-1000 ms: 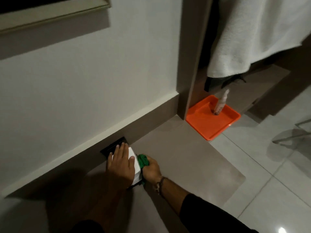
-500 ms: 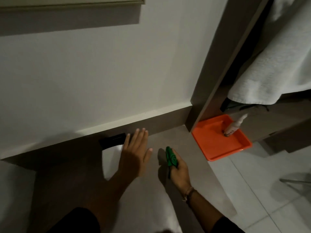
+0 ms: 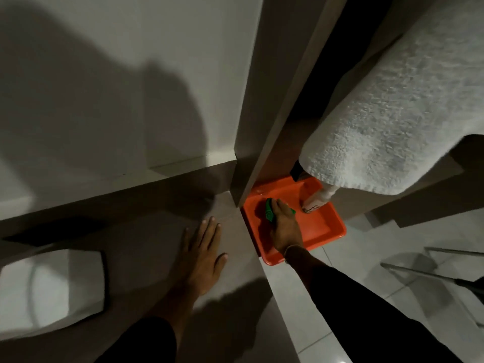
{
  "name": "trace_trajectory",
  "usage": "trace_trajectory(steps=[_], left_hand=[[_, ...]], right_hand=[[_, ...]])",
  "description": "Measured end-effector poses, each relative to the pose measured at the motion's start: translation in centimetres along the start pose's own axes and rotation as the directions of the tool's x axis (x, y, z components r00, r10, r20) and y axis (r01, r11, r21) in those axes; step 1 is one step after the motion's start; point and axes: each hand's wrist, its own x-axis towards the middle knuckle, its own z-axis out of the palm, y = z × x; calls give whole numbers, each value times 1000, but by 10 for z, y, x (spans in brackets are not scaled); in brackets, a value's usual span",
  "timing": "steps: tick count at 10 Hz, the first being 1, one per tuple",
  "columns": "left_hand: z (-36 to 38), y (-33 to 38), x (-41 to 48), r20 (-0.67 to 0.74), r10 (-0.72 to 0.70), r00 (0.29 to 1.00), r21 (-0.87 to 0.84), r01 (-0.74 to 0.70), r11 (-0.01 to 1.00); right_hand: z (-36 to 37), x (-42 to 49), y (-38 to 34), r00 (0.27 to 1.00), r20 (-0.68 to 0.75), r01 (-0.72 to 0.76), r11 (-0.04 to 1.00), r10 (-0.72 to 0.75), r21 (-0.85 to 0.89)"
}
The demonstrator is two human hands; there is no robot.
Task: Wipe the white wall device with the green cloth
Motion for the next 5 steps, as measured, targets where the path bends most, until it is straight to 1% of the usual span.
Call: trace_trajectory(steps=[1, 2, 3, 4, 5], left_hand=[[5, -3, -1, -35, -11, 999, -29, 10, 1000], [5, -1, -2, -47, -3, 999, -65, 0, 998], [4, -1, -3, -57, -2, 998, -61, -2, 998], [-3, 0, -7, -60, -19, 998, -32, 17, 999], [-8, 4, -9, -84, -19, 996, -7, 19, 1000]], right_hand=[[22, 16, 10, 996, 49, 79, 990, -74, -116], [49, 18, 15, 994, 84, 83, 968, -65, -238], [53, 13, 11, 995, 90, 66, 960, -43, -273], [46, 15, 17, 984, 155, 127, 960, -90, -248], [27, 3, 12, 974, 135, 200, 967, -179, -156]])
